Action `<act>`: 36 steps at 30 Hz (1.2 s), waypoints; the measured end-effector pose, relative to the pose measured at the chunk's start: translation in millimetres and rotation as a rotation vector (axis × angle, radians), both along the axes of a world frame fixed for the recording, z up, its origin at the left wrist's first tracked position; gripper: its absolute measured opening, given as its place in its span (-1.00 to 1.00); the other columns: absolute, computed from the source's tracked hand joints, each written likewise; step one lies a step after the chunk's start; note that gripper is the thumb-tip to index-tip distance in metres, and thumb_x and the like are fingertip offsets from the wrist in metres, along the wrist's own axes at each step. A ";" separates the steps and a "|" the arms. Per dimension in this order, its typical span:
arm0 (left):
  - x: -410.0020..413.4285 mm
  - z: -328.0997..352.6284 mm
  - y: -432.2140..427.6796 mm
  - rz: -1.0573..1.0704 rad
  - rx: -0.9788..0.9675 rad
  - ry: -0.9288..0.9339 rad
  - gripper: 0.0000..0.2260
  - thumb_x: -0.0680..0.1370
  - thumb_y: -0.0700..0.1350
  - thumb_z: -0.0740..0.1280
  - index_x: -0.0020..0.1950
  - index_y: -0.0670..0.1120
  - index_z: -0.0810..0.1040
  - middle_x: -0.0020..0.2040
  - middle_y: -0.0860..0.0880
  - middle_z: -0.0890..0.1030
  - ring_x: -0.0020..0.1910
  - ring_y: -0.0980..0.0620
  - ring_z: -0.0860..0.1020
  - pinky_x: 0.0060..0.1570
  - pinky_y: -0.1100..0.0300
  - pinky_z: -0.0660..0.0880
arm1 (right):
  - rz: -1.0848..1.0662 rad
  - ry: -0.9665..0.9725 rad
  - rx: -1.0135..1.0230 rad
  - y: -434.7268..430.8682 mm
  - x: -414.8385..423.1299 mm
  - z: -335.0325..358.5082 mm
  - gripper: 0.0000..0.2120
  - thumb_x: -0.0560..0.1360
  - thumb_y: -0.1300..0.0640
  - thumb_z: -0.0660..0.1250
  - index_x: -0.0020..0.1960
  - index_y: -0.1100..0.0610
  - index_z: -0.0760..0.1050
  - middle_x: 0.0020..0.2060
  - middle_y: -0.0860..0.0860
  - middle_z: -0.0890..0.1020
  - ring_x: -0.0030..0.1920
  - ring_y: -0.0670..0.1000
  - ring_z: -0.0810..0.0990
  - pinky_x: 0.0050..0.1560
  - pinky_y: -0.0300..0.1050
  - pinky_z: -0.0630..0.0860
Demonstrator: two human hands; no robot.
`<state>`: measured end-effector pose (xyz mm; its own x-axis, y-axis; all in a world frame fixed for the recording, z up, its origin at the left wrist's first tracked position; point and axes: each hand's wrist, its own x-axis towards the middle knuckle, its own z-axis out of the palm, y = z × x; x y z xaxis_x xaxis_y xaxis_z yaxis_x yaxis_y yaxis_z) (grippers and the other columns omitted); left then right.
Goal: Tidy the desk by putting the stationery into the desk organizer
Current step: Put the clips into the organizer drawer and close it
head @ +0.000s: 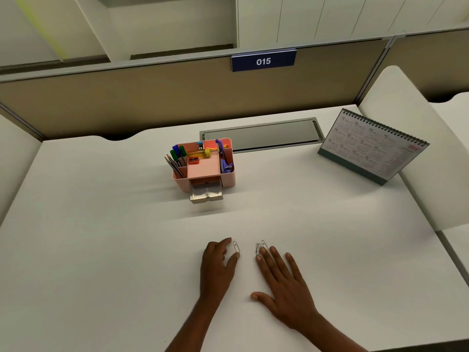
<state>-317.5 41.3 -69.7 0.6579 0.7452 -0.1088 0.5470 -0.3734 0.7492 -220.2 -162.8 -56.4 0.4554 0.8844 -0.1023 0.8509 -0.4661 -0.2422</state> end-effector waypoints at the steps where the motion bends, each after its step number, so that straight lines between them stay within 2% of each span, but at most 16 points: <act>1: 0.3 -0.4 0.8 -0.012 0.011 0.011 -0.61 0.53 -0.04 0.52 0.35 0.08 0.60 -0.01 0.15 0.48 -0.06 0.18 0.54 -0.04 0.25 0.57 | -0.002 0.004 -0.003 3.3 1.8 0.2 -0.19 0.62 -0.43 0.04 0.68 0.05 0.00 0.68 -0.01 -0.02 0.67 0.06 -0.05 0.56 0.26 0.21; 5: 3.6 2.0 0.8 -0.031 0.070 0.042 -0.61 0.54 -0.01 0.50 0.36 0.13 0.58 -0.03 0.15 0.48 -0.07 0.18 0.50 -0.03 0.26 0.54 | -0.010 0.009 -0.022 18.3 11.4 -0.6 -0.18 0.62 -0.43 0.00 0.68 0.05 -0.04 0.68 -0.02 -0.05 0.67 0.03 -0.09 0.58 0.25 0.16; 12: 7.5 4.6 3.1 -0.015 0.091 0.054 -0.71 0.55 -0.01 0.49 0.26 0.14 0.64 -0.11 0.15 0.49 -0.15 0.16 0.51 -0.10 0.25 0.52 | -0.046 0.006 -0.022 30.9 21.5 -2.9 -0.12 0.61 -0.46 0.00 0.68 0.10 -0.09 0.68 0.00 -0.08 0.67 0.02 -0.13 0.60 0.22 0.11; 17: 6.7 1.9 6.9 -0.030 0.108 0.062 -0.72 0.53 0.02 0.50 0.24 0.17 0.64 -0.17 0.13 0.49 -0.16 0.13 0.51 -0.09 0.18 0.54 | -0.111 -0.024 0.024 6.0 4.6 -7.5 -0.10 0.60 -0.45 0.07 0.67 0.17 0.00 0.68 0.07 -0.01 0.67 0.07 -0.06 0.60 0.23 0.13; 23: 12.3 5.9 13.2 -0.072 0.122 0.141 -0.71 0.54 0.07 0.47 0.26 0.24 0.63 -0.21 0.11 0.49 -0.15 0.12 0.50 -0.10 0.19 0.52 | -0.111 -0.060 0.035 -6.0 2.9 -10.4 -0.14 0.61 -0.43 0.09 0.66 0.15 0.06 0.67 0.04 0.05 0.67 0.07 0.01 0.57 0.27 0.17; 27: 17.7 12.1 14.6 -0.092 0.100 0.158 -0.75 0.56 0.07 0.45 0.23 0.26 0.65 -0.13 0.10 0.56 -0.09 0.11 0.57 -0.04 0.16 0.56 | -0.116 -0.082 0.039 2.7 10.2 -12.5 -0.17 0.62 -0.42 0.07 0.66 0.13 0.08 0.67 0.03 0.07 0.67 0.06 0.00 0.59 0.25 0.13; 29: 19.8 14.7 12.0 -0.086 0.096 0.162 -0.76 0.57 0.06 0.44 0.22 0.25 0.67 -0.07 0.11 0.58 -0.02 0.08 0.60 0.00 0.13 0.58 | -0.142 -0.097 0.060 7.6 14.6 -14.5 -0.20 0.61 -0.40 0.11 0.63 0.14 0.21 0.64 0.05 0.20 0.65 0.09 0.13 0.56 0.22 0.21; 30: 20.1 15.5 9.6 -0.076 0.101 0.156 -0.77 0.57 0.04 0.44 0.22 0.23 0.68 -0.05 0.10 0.59 0.00 0.07 0.61 0.00 0.12 0.59 | -0.156 -0.104 0.081 11.2 17.7 -14.4 -0.23 0.61 -0.38 0.15 0.59 0.16 0.31 0.59 0.07 0.32 0.60 0.12 0.25 0.51 0.19 0.30; 32: 20.0 16.9 3.3 -0.039 0.127 0.143 -0.77 0.59 0.01 0.44 0.23 0.15 0.69 -0.02 0.08 0.61 0.02 0.05 0.63 0.01 0.11 0.59 | -0.187 -0.125 0.119 21.1 25.7 -12.3 -0.33 0.61 -0.31 0.22 0.46 0.21 0.47 0.39 0.10 0.53 0.39 0.16 0.50 0.33 0.10 0.47; 34: 20.9 18.1 -3.1 -0.004 0.166 0.142 -0.79 0.59 0.00 0.44 0.22 0.07 0.70 -0.01 0.05 0.63 0.02 0.01 0.64 0.00 0.11 0.58 | -0.233 -0.139 0.130 32.5 34.7 -7.1 -0.45 0.59 -0.19 0.27 0.36 0.21 0.53 0.17 0.09 0.59 0.14 0.16 0.58 0.09 0.03 0.55; 36: 23.4 19.5 -8.7 0.006 0.199 0.155 -0.81 0.60 0.00 0.43 0.18 0.02 0.72 -0.02 0.03 0.63 0.00 -0.01 0.64 -0.04 0.10 0.57 | -0.263 -0.128 0.119 43.1 43.4 -2.2 -0.59 0.55 -0.07 0.35 0.27 0.18 0.56 0.03 0.06 0.59 -0.01 0.13 0.55 -0.07 -0.01 0.54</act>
